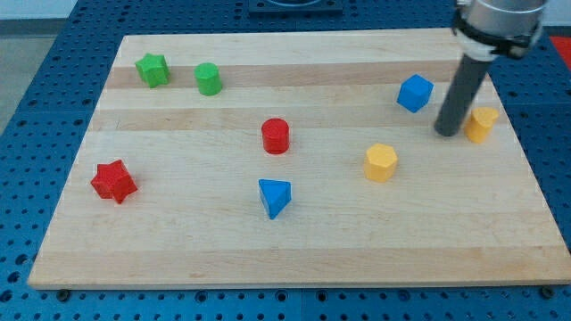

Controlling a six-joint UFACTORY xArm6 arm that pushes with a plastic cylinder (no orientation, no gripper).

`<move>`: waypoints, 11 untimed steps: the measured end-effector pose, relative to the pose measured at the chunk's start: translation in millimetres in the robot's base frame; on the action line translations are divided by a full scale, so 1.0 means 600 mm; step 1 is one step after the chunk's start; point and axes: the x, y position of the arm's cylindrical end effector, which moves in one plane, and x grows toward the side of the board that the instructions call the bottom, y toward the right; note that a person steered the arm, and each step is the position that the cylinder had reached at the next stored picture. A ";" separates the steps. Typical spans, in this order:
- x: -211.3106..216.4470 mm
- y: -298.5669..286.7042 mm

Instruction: Drag yellow hexagon towards right

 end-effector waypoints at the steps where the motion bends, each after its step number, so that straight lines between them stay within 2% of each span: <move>1: -0.003 -0.120; 2: 0.026 -0.218; 3: 0.082 -0.243; 5: 0.023 -0.054; 6: 0.028 -0.074; 8: 0.067 -0.283; 9: 0.096 -0.271; 11: 0.081 -0.081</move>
